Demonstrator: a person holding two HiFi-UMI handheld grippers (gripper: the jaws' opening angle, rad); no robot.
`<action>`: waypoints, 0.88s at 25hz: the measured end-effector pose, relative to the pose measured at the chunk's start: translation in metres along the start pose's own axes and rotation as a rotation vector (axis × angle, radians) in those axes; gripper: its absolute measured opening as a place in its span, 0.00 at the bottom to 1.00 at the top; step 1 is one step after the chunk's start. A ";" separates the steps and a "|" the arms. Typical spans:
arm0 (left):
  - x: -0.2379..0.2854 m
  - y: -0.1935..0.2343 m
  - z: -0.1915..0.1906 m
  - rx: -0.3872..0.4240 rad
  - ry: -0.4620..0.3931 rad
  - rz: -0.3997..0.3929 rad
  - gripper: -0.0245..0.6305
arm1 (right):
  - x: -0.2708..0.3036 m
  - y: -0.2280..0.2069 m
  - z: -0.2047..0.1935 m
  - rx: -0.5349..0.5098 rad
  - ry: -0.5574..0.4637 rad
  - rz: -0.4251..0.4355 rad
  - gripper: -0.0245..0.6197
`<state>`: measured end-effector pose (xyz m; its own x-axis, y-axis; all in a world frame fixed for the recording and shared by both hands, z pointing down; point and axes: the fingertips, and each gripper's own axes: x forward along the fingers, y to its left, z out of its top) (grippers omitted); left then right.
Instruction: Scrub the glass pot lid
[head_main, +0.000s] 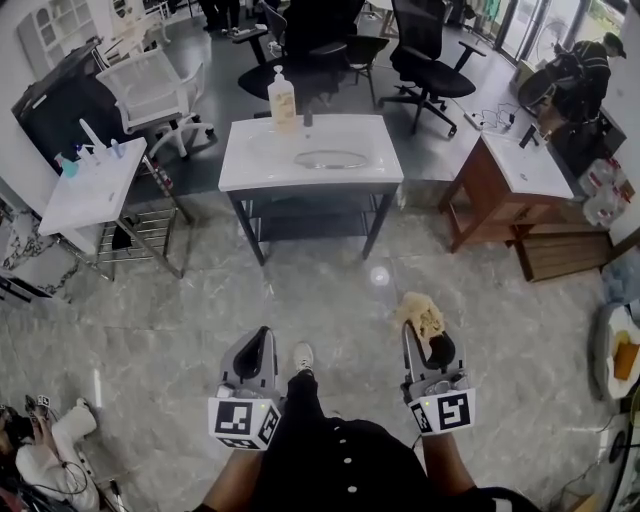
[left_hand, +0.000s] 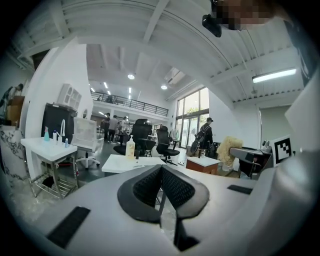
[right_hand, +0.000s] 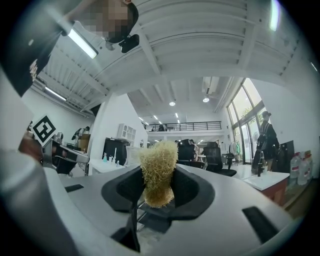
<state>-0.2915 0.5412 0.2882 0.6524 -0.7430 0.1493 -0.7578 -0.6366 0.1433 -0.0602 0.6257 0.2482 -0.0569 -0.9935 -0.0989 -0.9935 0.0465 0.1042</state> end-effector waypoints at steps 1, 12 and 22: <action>0.009 0.005 0.002 -0.007 -0.001 0.000 0.08 | 0.009 -0.002 -0.001 0.000 -0.001 -0.001 0.28; 0.099 0.047 0.019 -0.041 0.038 -0.010 0.07 | 0.097 -0.030 0.002 -0.024 -0.007 -0.013 0.28; 0.162 0.078 0.046 -0.010 0.034 -0.080 0.08 | 0.167 -0.041 0.003 -0.022 -0.010 -0.049 0.28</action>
<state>-0.2454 0.3610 0.2782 0.7112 -0.6822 0.1696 -0.7030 -0.6917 0.1655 -0.0297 0.4579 0.2245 -0.0098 -0.9934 -0.1146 -0.9927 -0.0041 0.1208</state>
